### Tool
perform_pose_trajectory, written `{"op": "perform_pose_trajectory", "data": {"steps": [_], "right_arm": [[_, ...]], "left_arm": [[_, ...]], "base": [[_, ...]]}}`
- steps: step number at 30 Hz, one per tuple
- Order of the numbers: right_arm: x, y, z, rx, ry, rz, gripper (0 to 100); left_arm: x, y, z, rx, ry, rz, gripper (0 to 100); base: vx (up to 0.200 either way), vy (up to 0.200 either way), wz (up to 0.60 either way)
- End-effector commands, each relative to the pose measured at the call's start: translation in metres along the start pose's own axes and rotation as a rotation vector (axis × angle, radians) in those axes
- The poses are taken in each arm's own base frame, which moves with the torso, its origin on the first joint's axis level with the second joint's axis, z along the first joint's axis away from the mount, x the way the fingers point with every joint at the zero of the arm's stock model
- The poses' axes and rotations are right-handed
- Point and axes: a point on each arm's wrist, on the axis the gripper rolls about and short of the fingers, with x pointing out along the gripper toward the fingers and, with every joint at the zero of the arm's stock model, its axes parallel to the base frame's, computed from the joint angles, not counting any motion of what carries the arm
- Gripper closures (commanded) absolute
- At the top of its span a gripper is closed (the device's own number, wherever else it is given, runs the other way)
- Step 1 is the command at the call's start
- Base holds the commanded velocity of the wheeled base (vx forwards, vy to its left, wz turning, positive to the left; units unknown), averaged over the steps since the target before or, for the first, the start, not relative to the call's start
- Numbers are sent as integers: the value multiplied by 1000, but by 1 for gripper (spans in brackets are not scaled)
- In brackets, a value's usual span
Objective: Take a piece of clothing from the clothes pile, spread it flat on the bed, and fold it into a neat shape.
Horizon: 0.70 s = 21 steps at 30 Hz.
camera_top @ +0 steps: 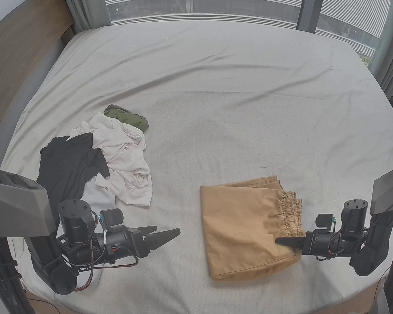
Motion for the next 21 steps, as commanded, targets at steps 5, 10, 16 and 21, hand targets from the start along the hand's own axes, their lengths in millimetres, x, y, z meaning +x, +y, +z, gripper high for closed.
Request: {"op": "perform_pose_trajectory", "data": {"steps": [5, 10, 16, 21], "right_arm": [[-15, 56, 18, -79, -91, 156, 100], [-16, 66, 32, -96, -146, 196, 100], [-16, 74, 45, -129, -195, 233, 100], [-16, 83, 55, -138, -229, 266, 100]], "left_arm": [[-5, -5, 9, 18, -40, -13, 0], [-8, -8, 12, 20, -51, -17, 0], [-8, -7, 12, 19, -53, -13, 0], [-9, -7, 13, 19, -57, -12, 0]], "base": [[0, 0, 0], [0, 0, 0], [0, 0, 0], [0, 0, 0]]}}
